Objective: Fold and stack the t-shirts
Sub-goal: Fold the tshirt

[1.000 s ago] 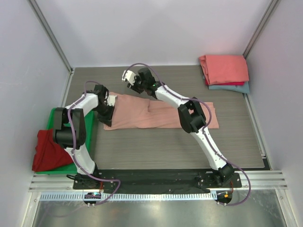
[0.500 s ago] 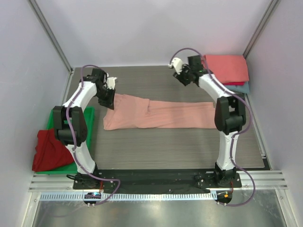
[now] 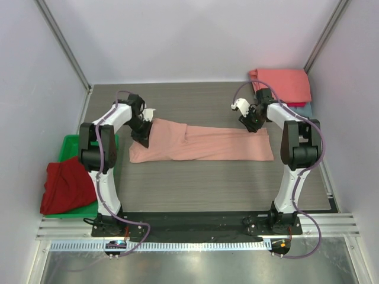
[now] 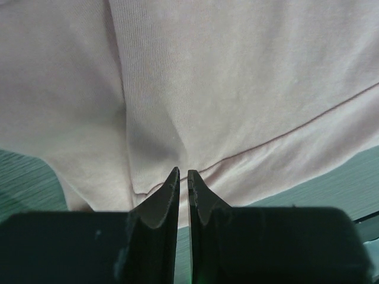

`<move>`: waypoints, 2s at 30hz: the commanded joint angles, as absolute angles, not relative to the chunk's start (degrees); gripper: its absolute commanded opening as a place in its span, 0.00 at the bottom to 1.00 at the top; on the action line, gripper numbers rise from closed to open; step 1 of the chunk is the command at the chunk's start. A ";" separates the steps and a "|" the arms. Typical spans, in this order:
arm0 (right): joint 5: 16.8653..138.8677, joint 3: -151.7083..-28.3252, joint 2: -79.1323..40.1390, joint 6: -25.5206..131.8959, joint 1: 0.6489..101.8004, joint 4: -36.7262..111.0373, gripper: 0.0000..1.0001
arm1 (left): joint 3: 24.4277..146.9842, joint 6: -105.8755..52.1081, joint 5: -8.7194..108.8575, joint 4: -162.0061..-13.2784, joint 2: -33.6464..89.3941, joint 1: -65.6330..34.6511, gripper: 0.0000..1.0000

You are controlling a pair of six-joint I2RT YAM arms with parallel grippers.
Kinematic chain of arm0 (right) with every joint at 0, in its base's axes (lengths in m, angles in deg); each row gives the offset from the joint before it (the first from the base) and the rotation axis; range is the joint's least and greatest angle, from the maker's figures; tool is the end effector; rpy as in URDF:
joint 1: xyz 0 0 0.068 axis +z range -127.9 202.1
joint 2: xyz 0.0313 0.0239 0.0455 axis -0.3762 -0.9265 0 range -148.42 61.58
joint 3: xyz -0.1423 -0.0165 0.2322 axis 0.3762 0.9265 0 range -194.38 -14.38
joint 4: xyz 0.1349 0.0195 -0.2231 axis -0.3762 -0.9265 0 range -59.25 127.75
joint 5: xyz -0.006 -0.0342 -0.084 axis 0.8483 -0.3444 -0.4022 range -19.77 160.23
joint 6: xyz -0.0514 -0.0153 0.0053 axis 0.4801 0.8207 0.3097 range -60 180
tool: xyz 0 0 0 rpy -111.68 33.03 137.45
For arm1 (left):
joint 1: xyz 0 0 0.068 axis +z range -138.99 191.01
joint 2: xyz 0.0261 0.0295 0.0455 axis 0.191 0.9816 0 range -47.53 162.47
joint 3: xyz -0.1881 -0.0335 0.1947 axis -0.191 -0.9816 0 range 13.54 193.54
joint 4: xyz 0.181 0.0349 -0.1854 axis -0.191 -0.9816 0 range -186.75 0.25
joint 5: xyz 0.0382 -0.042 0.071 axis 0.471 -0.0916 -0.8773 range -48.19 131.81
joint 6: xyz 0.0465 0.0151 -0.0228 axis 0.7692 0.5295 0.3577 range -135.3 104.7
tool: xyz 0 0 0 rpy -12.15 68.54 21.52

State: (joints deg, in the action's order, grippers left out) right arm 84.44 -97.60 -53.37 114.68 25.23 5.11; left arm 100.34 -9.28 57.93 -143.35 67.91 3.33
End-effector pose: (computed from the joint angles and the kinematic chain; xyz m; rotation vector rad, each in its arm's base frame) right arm 0.4171 0.0315 0.1773 -1.3384 2.2695 0.0353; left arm 0.3868 -0.0622 0.1799 0.3842 2.9567 -0.4250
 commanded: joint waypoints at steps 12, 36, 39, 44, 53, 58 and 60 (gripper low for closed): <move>80.78 -88.75 -51.18 121.17 18.58 6.02 0.39 | 116.09 -6.08 50.86 -146.78 82.43 3.19 0.10; 89.04 -77.39 -18.93 108.35 34.84 -13.41 0.40 | 165.60 -8.26 40.39 -127.28 100.35 -0.24 0.20; 87.46 -82.57 -19.71 105.97 34.75 -11.56 0.40 | 151.40 -14.41 48.18 -124.48 89.44 -0.85 0.25; 87.98 -86.19 -24.19 105.70 34.67 -5.51 0.40 | 120.17 -18.72 53.76 -117.43 67.36 -5.24 0.29; 93.94 -94.88 -42.55 109.13 34.67 5.22 0.40 | 109.69 -29.36 61.06 -125.26 66.29 -7.18 0.20; 95.89 -107.42 -53.27 106.85 34.67 8.04 0.39 | 108.90 -30.07 60.79 -123.41 66.99 -14.72 0.18; 96.76 -110.87 -57.41 105.97 34.84 9.09 0.39 | 108.81 -30.16 60.97 -122.97 67.77 -16.84 0.18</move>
